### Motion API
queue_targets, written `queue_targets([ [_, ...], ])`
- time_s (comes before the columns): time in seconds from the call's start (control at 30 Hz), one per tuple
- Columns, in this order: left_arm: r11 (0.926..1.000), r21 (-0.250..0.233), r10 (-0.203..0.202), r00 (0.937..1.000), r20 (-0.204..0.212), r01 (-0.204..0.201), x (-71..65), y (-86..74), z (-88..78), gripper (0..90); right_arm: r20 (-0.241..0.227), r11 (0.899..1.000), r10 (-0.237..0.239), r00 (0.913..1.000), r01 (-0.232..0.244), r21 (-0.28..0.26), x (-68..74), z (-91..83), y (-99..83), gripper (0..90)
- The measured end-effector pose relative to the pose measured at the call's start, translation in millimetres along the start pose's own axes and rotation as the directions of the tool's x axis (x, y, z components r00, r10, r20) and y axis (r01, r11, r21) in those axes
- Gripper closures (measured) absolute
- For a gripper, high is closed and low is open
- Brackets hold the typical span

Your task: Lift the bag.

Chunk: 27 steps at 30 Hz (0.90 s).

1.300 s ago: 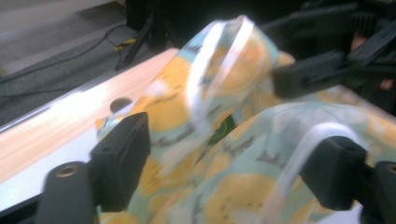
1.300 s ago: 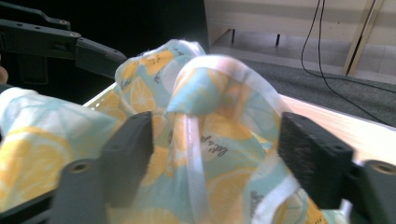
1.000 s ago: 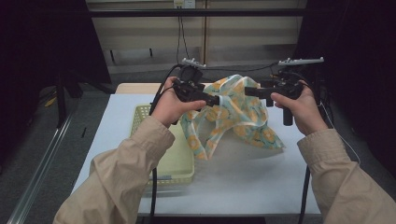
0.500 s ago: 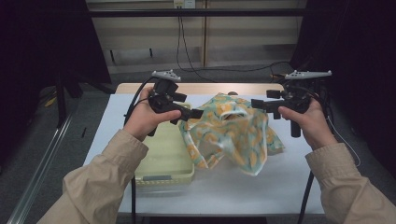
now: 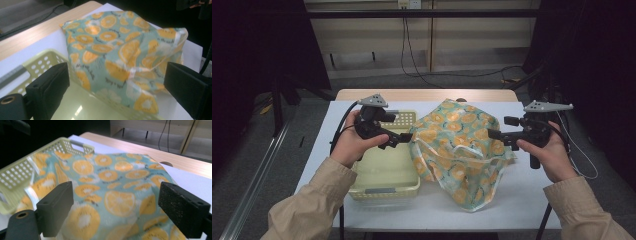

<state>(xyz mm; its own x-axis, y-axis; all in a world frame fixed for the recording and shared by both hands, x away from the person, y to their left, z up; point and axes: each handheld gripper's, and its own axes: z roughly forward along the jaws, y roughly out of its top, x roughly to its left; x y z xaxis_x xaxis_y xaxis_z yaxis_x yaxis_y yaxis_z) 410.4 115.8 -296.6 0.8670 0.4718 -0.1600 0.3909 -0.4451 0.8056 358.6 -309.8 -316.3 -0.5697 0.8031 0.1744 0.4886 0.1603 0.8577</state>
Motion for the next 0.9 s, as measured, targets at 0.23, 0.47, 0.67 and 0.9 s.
queue_targets([
  [0.23,0.9999,0.014,-0.008,0.9999,-0.013,0.008,1.3,-25.6,-2.2,6.8,0.001,1.000,-0.015,0.9999,0.015,0.010,3.0,-4.9,-24.6,13.7],
  [0.47,0.9998,0.016,-0.009,0.9998,-0.016,0.009,-0.6,-43.3,-8.3,6.9,0.010,1.000,-0.027,0.9996,0.027,0.013,4.6,-10.4,-42.2,13.8],
  [0.67,0.9999,-0.004,-0.015,0.9998,-0.016,0.015,-3.7,-55.7,-15.8,6.9,0.004,0.999,-0.029,0.9996,0.028,0.018,6.7,-12.8,-56.5,14.1],
  [0.9,0.9993,-0.022,-0.031,0.9991,-0.030,0.030,-6.8,-70.9,-29.2,6.9,0.007,0.999,-0.038,0.9992,0.038,0.028,7.2,-13.9,-70.1,14.3],
])
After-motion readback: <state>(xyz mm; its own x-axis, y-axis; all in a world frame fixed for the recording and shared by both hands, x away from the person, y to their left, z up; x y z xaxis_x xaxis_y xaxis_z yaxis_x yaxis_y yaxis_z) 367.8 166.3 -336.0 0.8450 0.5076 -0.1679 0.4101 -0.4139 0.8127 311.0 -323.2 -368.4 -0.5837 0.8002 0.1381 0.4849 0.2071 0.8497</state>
